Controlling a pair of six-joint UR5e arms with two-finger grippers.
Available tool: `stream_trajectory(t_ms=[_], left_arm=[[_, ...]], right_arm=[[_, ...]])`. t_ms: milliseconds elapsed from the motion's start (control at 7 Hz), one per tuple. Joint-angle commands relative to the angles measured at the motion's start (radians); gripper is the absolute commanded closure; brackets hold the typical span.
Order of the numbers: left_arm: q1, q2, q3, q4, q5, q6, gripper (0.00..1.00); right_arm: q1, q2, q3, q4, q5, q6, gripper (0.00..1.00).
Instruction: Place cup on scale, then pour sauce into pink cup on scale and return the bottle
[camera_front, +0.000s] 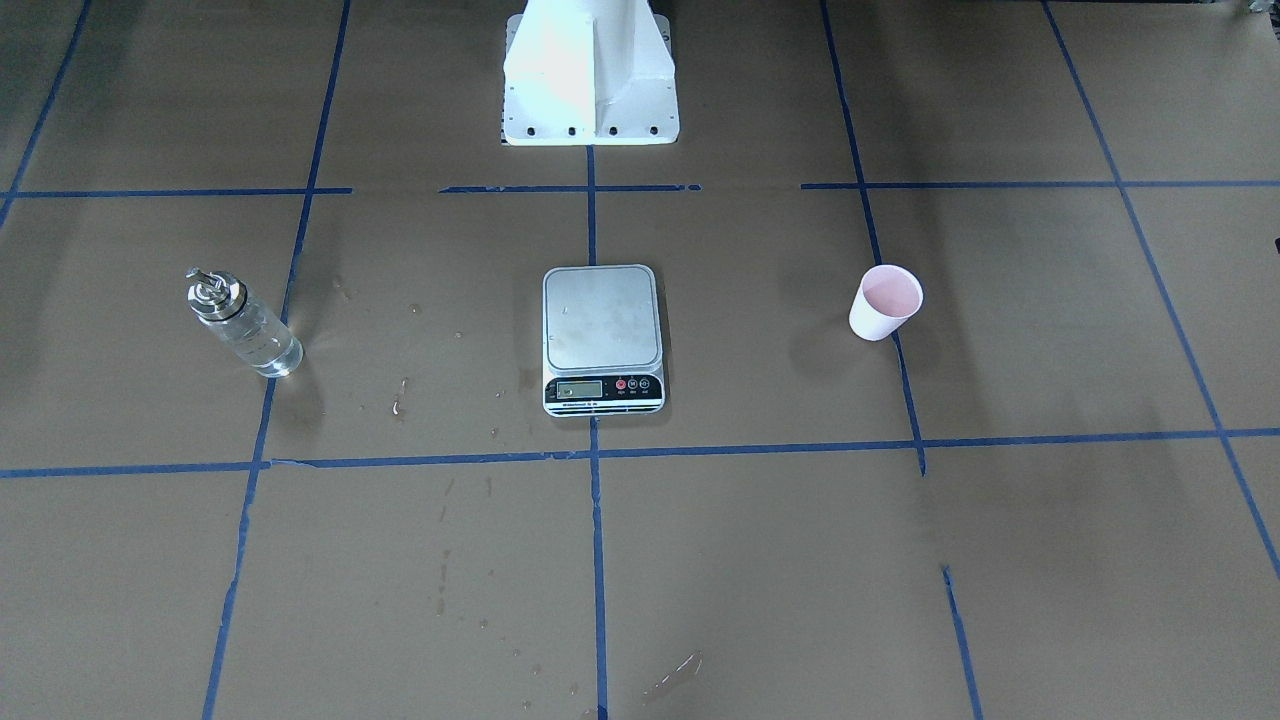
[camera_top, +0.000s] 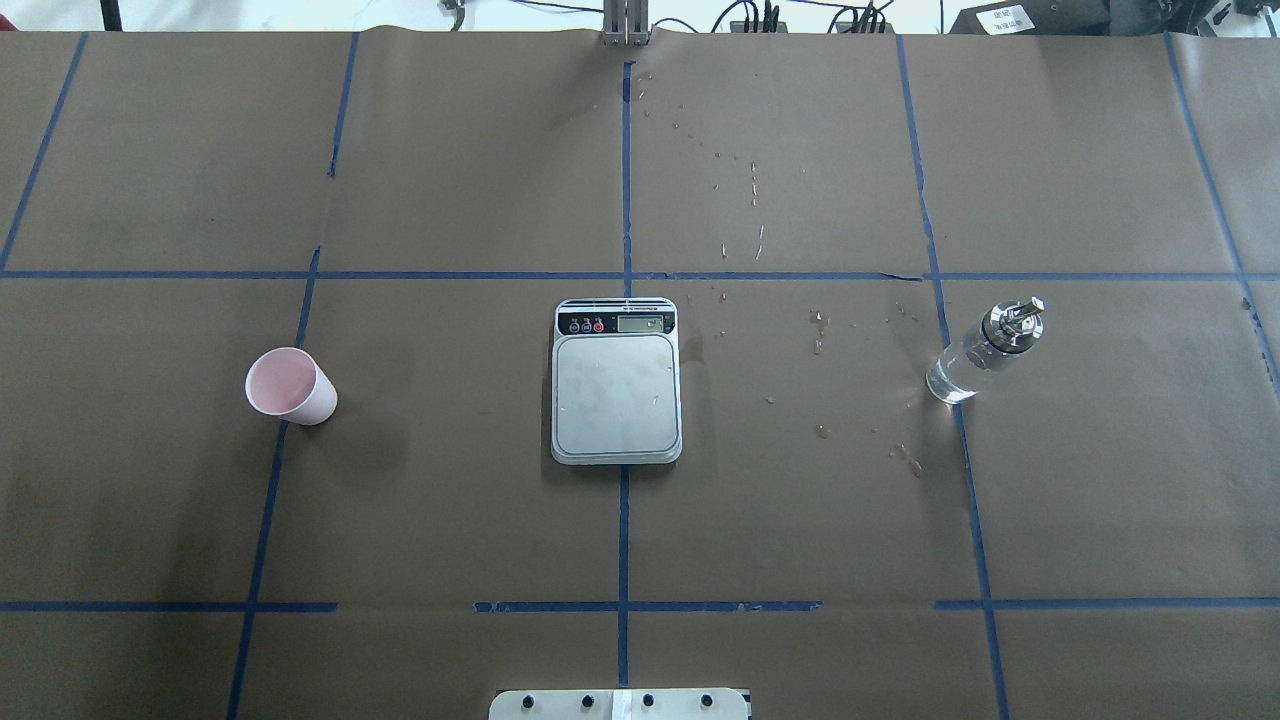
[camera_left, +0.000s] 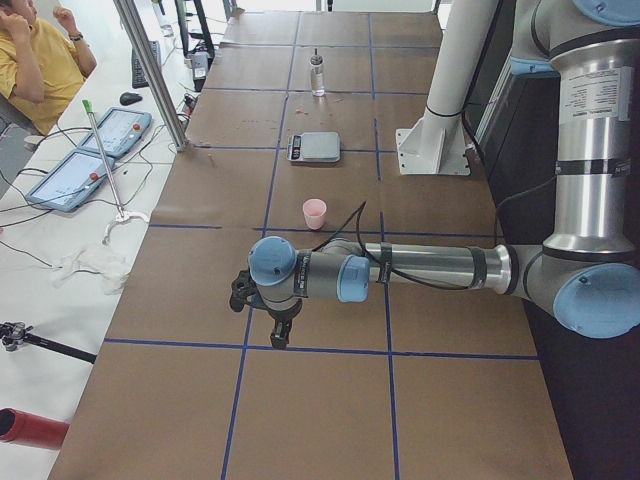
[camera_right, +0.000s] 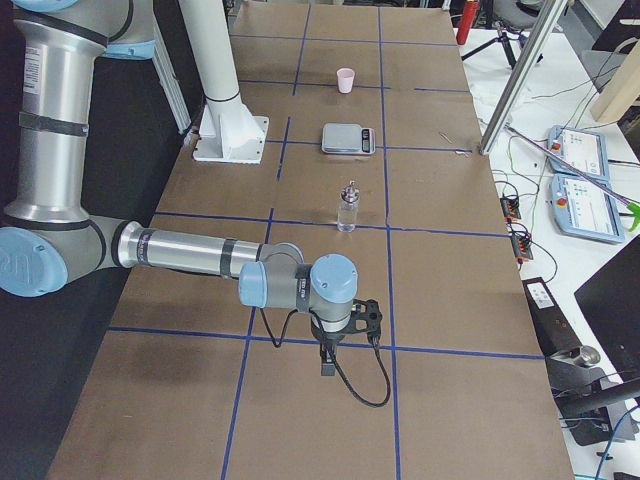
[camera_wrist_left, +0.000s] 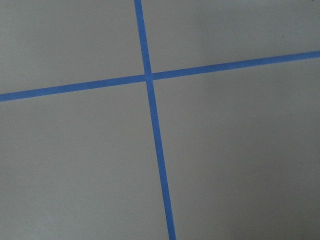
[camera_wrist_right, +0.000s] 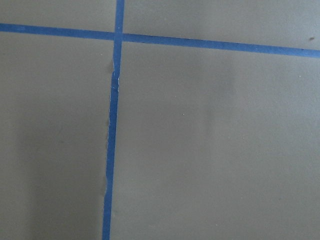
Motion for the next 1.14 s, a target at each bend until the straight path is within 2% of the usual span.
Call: stream_trajectory(t_ms=[0,143,286,429,571,714,1000], left_arm=[[0.000,0.001,-0.019,-0.024,-0.001,0.004,0.00],[0.001,-0.002,0.000,-0.036,-0.001,0.000,0.00],[0.000,0.001,-0.027,-0.038,-0.001,0.003,0.00],[0.012,-0.002,-0.026,-0.085,0.002,0.003,0.00],[0.021,-0.001,-0.022,-0.208,0.055,-0.003,0.00],[0.032,-0.015,-0.019,-0.342,0.065,0.001,0.00],[0.055,-0.074,-0.011,-0.577,0.062,-0.003,0.00]], right_arm=[[0.001,0.003,0.003,0.003,0.001,0.002,0.00],[0.001,0.000,0.001,0.003,0.000,0.001,0.00],[-0.001,0.003,0.007,0.003,0.001,0.001,0.00],[-0.004,0.015,0.007,0.005,0.005,0.002,0.00],[-0.009,0.064,0.007,0.003,0.006,0.016,0.00],[-0.016,0.130,0.006,0.053,0.008,0.013,0.00],[-0.027,0.181,0.006,0.225,0.014,0.106,0.00]])
